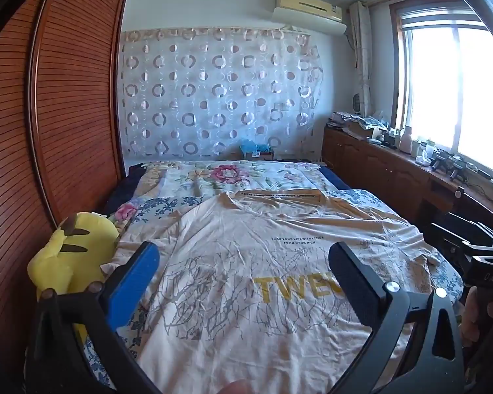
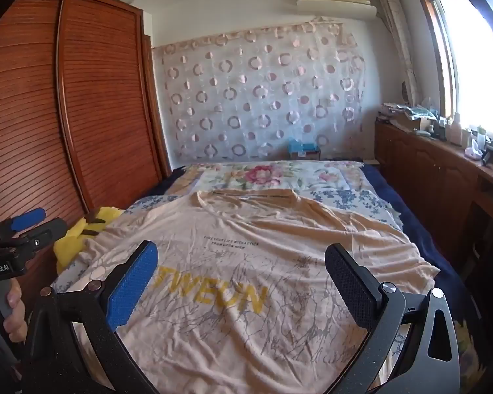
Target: Fold small clothes
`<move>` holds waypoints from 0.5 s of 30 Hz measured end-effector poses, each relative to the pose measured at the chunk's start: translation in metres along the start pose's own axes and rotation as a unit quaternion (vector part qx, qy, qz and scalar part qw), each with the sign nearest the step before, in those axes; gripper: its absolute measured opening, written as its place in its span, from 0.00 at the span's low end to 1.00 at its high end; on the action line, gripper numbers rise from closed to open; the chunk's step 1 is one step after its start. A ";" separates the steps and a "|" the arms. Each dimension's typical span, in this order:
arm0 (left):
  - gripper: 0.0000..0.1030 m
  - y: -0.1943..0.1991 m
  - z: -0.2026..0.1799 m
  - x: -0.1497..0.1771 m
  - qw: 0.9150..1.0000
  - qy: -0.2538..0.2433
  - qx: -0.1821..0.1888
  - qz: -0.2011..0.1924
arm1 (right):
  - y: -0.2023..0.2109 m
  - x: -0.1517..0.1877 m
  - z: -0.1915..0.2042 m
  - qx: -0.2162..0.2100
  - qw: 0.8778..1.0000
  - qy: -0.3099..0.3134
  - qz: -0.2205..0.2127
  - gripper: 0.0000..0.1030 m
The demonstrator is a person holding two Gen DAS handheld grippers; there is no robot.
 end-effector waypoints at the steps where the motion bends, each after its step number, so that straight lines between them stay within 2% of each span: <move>1: 1.00 0.000 -0.001 0.000 1.000 -0.002 0.001 0.000 | 0.000 0.000 0.000 0.002 1.000 0.002 -0.001 1.00; 15: 1.00 0.003 0.004 -0.003 1.000 0.005 0.002 0.000 | 0.001 -0.001 0.001 0.001 1.000 0.001 0.002 1.00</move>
Point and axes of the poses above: each gripper's, at about its wrist camera, not at the fingertips, and y roughly against the way its jaws point, z to its left, x to its underside, the point moved 8 cm from there along -y, roughly the way its jaws point, and after that the axes turned 14 degrees about -y, right-handed, at the moved point
